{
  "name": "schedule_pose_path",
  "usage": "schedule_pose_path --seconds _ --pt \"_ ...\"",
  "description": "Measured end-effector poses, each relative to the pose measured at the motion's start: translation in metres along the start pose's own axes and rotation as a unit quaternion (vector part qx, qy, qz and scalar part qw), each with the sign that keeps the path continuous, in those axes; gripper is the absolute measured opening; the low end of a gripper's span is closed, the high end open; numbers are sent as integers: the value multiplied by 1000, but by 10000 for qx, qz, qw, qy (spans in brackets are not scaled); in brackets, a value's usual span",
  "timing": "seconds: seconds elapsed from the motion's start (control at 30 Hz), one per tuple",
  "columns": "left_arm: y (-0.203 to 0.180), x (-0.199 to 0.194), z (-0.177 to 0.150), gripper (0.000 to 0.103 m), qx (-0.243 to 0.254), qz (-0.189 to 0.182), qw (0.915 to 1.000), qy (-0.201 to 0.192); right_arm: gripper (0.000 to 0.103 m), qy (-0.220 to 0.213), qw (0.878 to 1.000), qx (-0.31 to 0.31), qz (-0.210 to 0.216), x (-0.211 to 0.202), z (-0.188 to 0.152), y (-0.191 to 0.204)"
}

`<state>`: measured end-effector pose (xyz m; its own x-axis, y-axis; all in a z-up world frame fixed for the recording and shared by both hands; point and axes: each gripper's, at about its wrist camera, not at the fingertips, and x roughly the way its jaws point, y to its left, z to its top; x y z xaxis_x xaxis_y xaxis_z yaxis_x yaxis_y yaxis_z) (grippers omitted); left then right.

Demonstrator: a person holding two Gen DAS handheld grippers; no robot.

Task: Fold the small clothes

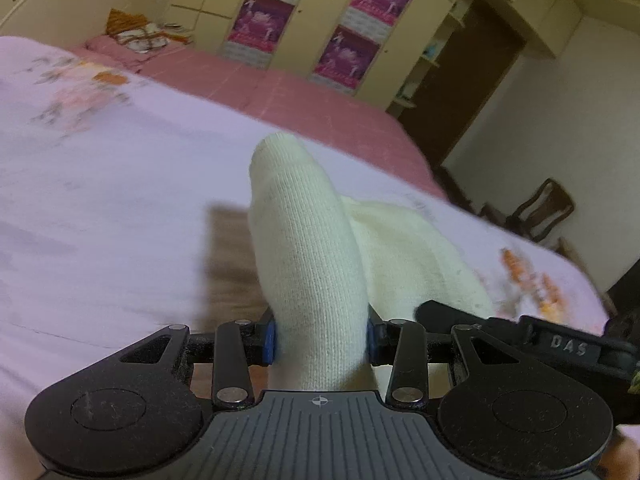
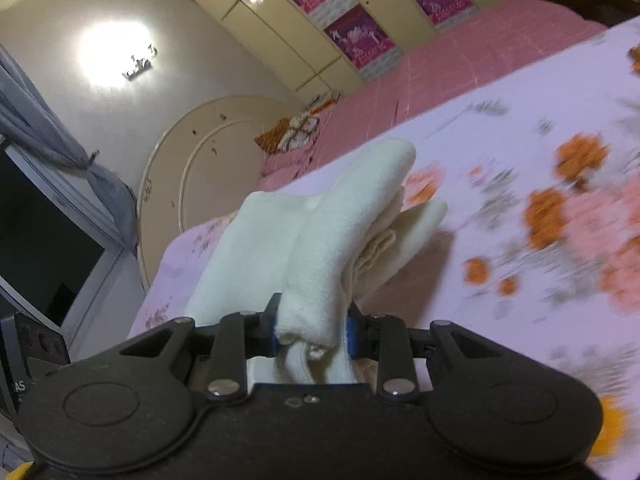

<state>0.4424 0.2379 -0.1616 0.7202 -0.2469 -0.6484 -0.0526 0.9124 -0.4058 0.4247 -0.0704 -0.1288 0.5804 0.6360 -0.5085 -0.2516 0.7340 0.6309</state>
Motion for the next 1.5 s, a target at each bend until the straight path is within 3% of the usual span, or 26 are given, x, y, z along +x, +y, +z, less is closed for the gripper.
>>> schedule_pose_path --seconds 0.07,0.13,0.23,0.4,0.47,0.57,0.67,0.73,0.8,0.87,0.93,1.0,1.07,1.13,1.37,1.5 --pt "23 11 -8 41 -89 60 9998 159 29 124 9998 29 -126 17 -8 1" --pt "39 19 -17 52 -186 45 9997 175 30 254 9992 17 -322 31 -16 -2" --pt "48 16 -22 61 -208 -11 9997 114 35 260 9982 -11 -536 31 -21 -7" --pt "37 -5 -1 61 9 -15 9995 -311 44 93 9972 162 -723 13 -11 -9" --pt "37 3 12 61 -112 10 9995 -283 44 12 9968 217 -775 14 -2 -10" --pt "40 26 19 61 -304 125 9993 -177 40 -3 9954 322 -900 31 6 -13" --pt "46 51 14 61 -463 157 9988 77 38 269 9947 656 -741 51 8 -23" --pt "46 55 10 64 -467 175 9988 1 27 160 9954 735 -602 52 9 -27" --pt "41 52 9 64 -344 199 9991 -115 16 -209 9982 243 -508 42 12 -15" --pt "40 52 7 64 -218 273 9991 -226 14 -426 9970 -412 -491 36 9 0" --pt "46 58 6 71 -352 198 9991 -153 14 -305 9926 -729 -922 42 6 -1" --pt "40 59 6 71 -207 273 9993 -172 20 -109 9851 -806 -1513 50 2 -13" --pt "37 55 7 71 -174 309 9993 -150 28 -246 9823 -773 -1690 42 0 -13" --pt "36 47 8 71 -181 285 9993 -145 28 -376 9792 -890 -1785 31 1 -4" --pt "31 21 -12 72 101 341 9994 -44 23 -440 9742 -1765 -1335 -6 -31 57" --pt "32 25 -20 79 70 403 9991 57 17 -53 9664 -2060 -1538 9 -49 63"
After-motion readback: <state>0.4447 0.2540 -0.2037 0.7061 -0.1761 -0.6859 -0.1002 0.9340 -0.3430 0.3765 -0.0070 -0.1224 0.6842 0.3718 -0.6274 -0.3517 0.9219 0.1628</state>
